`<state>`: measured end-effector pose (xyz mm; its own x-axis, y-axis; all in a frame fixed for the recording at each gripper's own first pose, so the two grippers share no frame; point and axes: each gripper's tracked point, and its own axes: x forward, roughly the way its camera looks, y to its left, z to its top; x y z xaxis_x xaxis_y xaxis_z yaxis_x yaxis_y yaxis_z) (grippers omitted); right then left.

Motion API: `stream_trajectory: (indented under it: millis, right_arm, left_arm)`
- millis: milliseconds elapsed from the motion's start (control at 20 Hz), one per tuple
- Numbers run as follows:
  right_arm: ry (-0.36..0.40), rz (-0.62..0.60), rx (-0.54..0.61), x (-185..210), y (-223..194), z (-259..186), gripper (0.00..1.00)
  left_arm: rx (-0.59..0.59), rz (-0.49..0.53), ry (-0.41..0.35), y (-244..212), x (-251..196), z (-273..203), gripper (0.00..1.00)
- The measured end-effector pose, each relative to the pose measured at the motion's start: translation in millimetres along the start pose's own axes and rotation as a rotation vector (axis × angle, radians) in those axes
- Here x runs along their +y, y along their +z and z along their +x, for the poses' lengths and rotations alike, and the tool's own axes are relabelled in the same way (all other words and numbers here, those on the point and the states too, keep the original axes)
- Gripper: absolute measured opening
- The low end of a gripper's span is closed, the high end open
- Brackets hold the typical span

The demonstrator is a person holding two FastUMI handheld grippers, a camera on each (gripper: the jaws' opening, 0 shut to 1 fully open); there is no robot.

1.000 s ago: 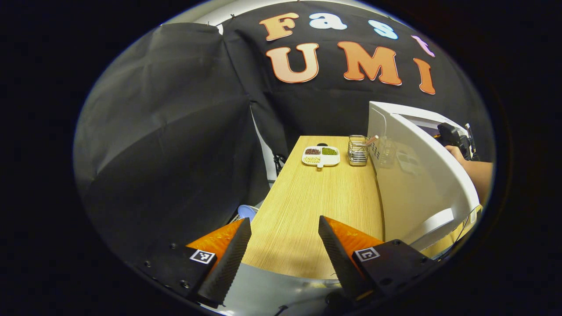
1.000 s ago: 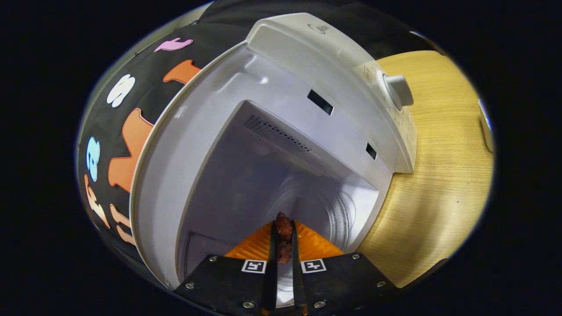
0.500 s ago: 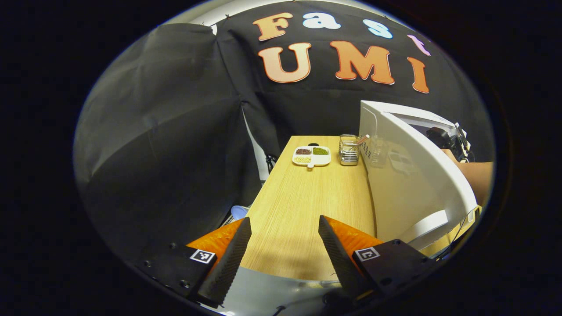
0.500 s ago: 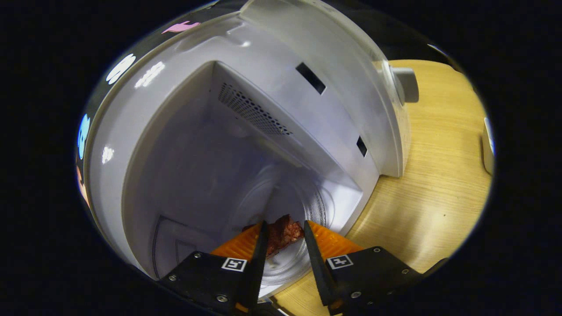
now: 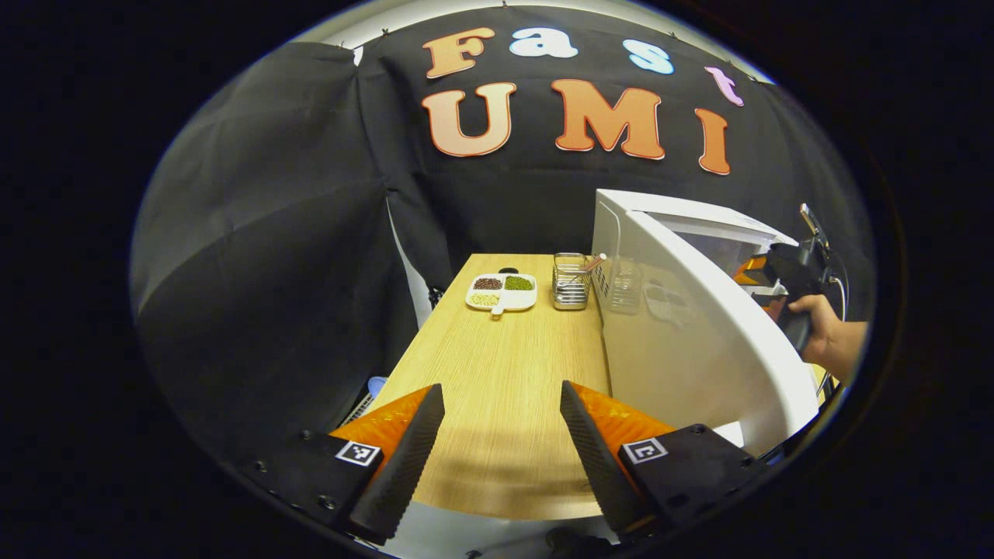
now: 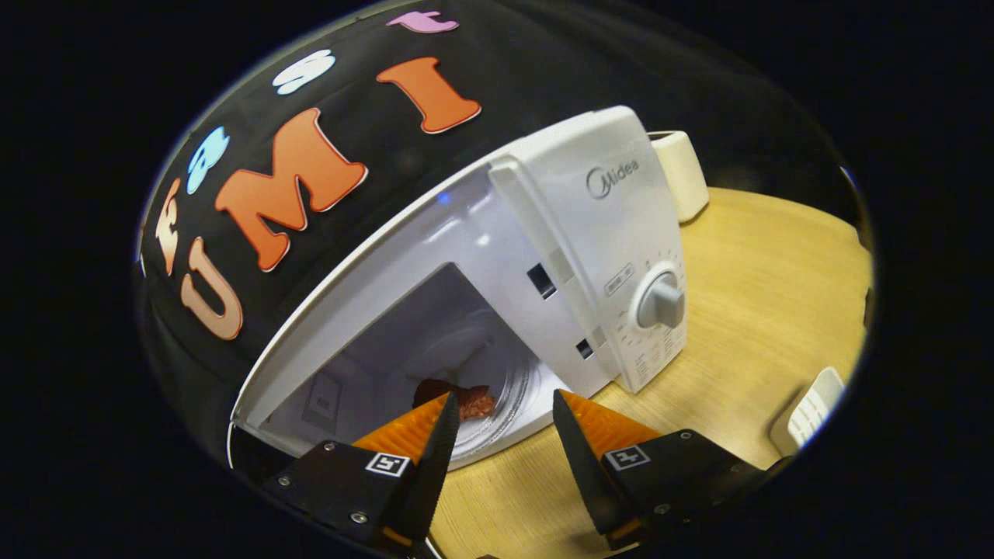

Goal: Open the microwave oven with the left hand, put the food in, and close the microwave oven.

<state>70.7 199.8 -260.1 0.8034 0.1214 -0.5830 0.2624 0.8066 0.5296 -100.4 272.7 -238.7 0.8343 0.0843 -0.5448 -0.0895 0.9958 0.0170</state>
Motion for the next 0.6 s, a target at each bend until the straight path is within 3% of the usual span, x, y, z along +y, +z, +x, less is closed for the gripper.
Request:
stream_trajectory:
  millis: [300, 450, 600]
  right_arm:
    - [0.134, -0.239, -0.002, -9.4, 20.5, -74.8, 0.88]
    - [0.162, -0.361, -0.036, -17.2, 40.9, -101.8, 0.93]
    - [0.176, -0.455, -0.074, -29.0, 60.5, -121.4, 0.94]
  left_arm:
    - [0.012, -0.002, -0.085, -7.5, -48.1, 4.2, 0.98]
    - [0.019, -0.005, -0.136, -10.9, -81.8, 6.5, 0.94]
    - [0.014, 0.013, -0.184, -9.5, -117.6, 6.8, 0.97]
